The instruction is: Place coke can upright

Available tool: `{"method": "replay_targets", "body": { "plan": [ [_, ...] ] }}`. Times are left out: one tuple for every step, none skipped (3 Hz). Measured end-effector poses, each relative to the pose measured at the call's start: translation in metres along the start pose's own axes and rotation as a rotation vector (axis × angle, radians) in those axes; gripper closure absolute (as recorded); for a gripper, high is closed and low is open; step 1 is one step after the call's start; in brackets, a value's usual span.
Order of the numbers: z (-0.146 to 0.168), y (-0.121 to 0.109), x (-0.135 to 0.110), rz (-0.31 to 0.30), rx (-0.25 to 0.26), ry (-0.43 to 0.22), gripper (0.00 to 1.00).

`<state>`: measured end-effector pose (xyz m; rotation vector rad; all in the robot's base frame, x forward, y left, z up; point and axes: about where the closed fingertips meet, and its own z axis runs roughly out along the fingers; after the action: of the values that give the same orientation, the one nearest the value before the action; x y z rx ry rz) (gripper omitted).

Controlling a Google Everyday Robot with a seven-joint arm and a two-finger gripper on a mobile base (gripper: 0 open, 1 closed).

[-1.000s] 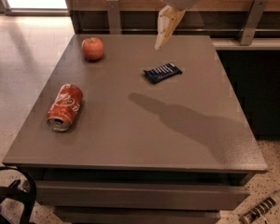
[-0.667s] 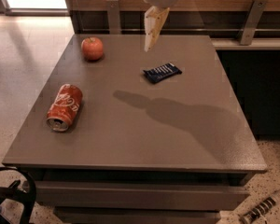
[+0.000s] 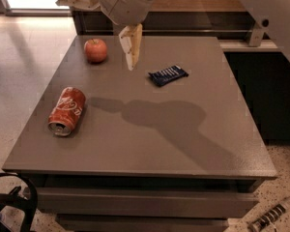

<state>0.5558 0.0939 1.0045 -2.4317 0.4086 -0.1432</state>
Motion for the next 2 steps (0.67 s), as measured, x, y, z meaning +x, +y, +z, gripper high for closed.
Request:
{"method": "replay_targets", "body": {
  "plan": [
    [0.025,0.003,-0.009,0.004,-0.141,0.05,0.0],
    [0.038,0.008,-0.011,0.002,-0.207,0.072,0.0]
  ]
}}
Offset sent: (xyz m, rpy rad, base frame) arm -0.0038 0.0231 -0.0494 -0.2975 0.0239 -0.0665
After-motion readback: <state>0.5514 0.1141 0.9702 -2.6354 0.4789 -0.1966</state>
